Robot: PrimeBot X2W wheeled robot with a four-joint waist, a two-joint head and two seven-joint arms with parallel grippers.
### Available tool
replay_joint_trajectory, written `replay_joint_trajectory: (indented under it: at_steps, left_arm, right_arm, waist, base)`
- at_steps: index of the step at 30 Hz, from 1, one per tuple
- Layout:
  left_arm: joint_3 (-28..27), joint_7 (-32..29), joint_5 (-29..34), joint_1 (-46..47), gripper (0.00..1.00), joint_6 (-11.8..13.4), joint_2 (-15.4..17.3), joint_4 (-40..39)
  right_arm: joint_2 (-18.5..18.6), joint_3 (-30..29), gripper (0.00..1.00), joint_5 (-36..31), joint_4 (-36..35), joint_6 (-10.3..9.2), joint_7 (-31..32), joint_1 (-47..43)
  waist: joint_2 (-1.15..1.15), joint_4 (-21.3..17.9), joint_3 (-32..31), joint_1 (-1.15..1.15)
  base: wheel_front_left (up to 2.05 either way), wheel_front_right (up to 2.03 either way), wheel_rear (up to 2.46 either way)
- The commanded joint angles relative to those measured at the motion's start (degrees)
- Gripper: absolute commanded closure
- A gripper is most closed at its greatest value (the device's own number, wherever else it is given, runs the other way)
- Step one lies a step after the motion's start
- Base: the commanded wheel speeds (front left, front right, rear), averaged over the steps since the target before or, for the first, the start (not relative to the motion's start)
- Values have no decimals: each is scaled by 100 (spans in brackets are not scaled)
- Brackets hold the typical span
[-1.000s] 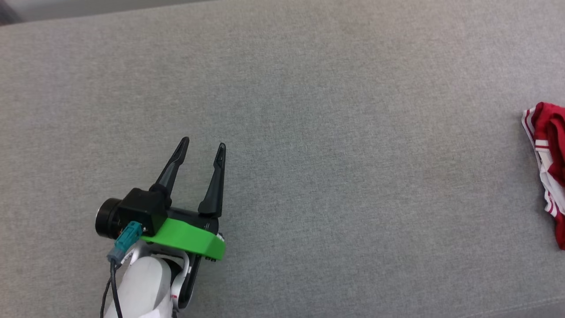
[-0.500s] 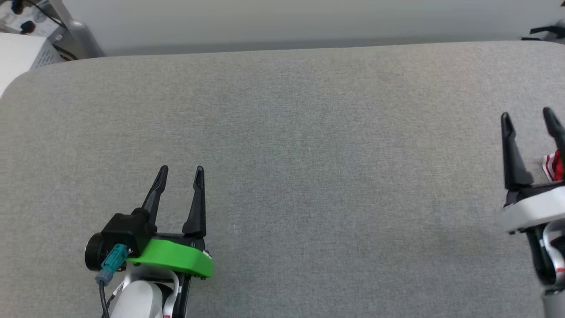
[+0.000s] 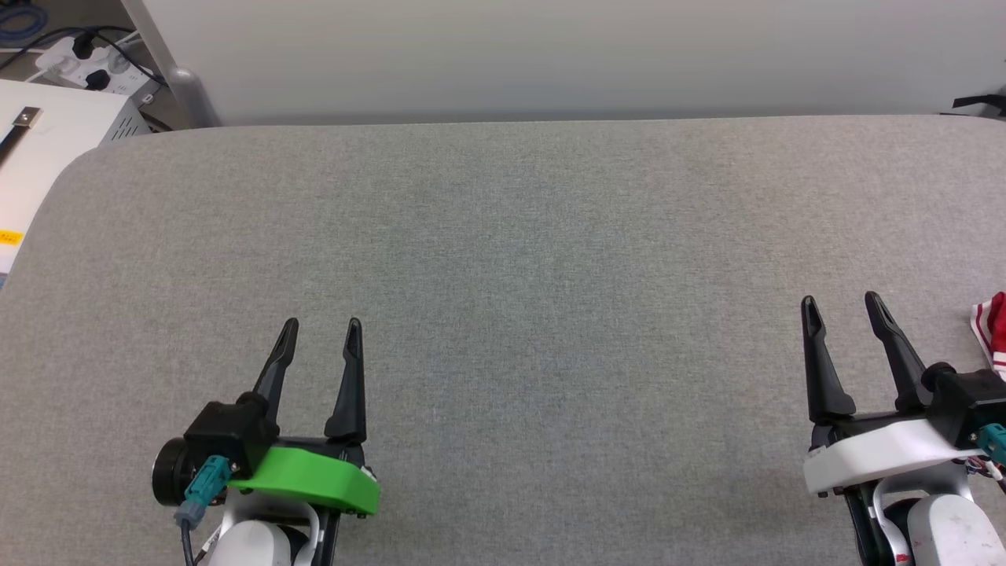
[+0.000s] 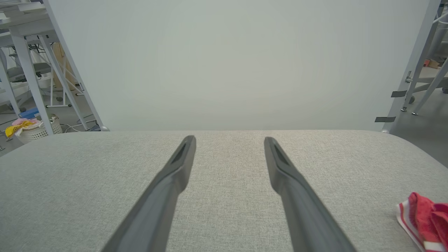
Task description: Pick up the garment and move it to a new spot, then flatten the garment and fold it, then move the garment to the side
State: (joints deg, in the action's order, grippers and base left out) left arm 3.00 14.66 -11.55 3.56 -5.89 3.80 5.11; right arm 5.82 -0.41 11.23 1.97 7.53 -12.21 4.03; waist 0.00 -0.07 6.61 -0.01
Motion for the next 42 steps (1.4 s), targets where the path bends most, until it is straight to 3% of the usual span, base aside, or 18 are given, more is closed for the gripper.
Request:
replay_joint_trajectory:
  at_steps: [1,15,16,42]
  left_arm:
    - [-35,33,54,-76,0,-42,-33,3]
    - [-104,34,94,-60,0,-116,-80,-3]
    - [-98,-1,58,0,100,-93,-55,-5]
    - [-136,-312,285,-72,100,49,-62,-109]
  right_arm:
    - [7,6,0,-49,16,-4,-53,-31]
    - [25,54,0,-28,42,-4,-83,-29]
    - [16,46,100,0,39,0,-48,-3]
    - [-51,43,100,-232,-11,-1,215,-86]
  waist:
    - [0,-2,-6,1]
    - [0,-3,26,1]
    - [0,-2,24,1]
    - [0,0,-118,1]
  base:
    - [0,0,0]
    - [0,0,0]
    - [0,0,0]
    - [0,0,0]
